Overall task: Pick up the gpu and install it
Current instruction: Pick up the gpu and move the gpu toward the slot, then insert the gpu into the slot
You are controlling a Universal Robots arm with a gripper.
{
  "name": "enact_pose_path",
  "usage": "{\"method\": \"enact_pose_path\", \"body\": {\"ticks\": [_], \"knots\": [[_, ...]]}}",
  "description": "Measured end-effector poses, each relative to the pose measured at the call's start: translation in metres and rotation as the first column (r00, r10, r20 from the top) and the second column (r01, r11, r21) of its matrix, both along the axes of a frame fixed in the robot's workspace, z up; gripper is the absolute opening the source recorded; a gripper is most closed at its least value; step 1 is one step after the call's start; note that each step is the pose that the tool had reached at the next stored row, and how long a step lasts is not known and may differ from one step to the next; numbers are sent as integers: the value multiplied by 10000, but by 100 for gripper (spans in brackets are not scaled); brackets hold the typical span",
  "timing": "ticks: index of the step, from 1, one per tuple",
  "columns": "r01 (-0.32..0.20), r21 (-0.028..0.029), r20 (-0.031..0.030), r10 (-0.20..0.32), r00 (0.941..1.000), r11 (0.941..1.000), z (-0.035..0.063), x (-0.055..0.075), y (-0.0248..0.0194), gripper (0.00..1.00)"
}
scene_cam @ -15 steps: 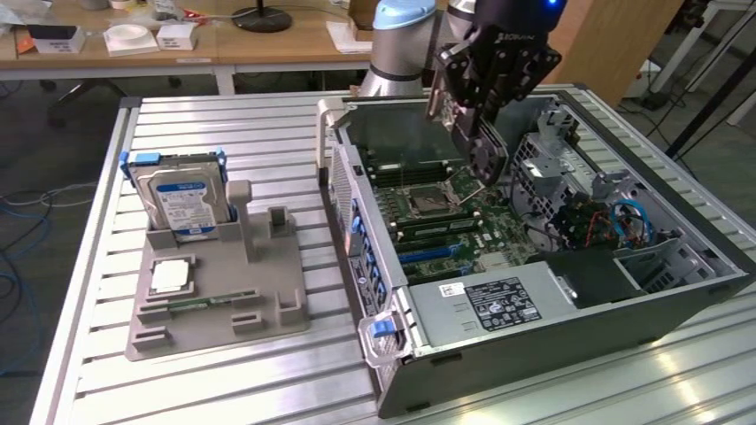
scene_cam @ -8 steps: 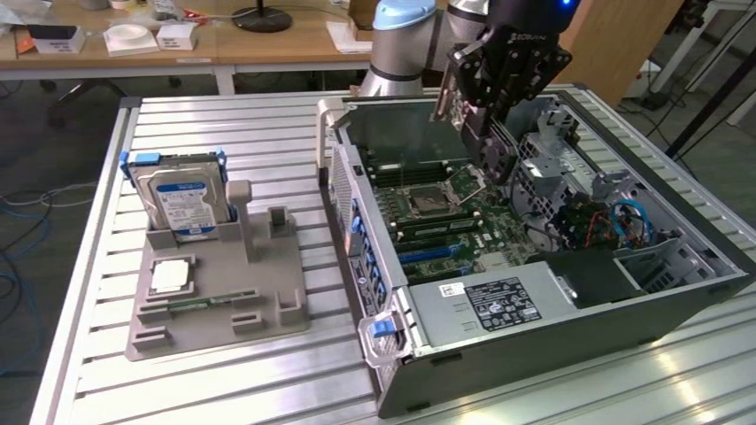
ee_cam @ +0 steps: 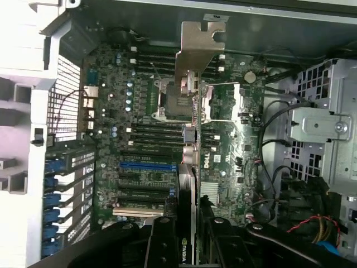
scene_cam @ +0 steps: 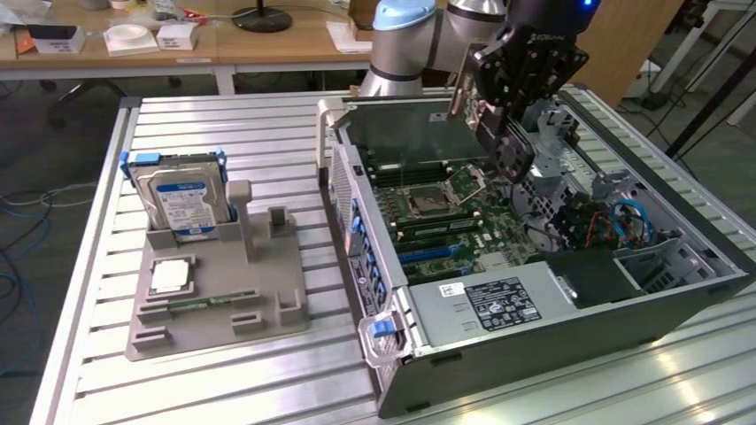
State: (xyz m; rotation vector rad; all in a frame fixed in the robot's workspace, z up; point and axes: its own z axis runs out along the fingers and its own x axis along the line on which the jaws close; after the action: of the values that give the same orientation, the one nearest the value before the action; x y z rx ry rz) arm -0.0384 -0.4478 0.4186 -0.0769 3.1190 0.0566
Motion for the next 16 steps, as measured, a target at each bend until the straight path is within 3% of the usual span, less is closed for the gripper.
{"method": "enact_pose_path", "body": {"ticks": [6,16], "knots": [[-44,-1,0,44,10000,10000,0,121,0,26],[-50,-1,0,50,10000,10000,0,131,0,26]]}}
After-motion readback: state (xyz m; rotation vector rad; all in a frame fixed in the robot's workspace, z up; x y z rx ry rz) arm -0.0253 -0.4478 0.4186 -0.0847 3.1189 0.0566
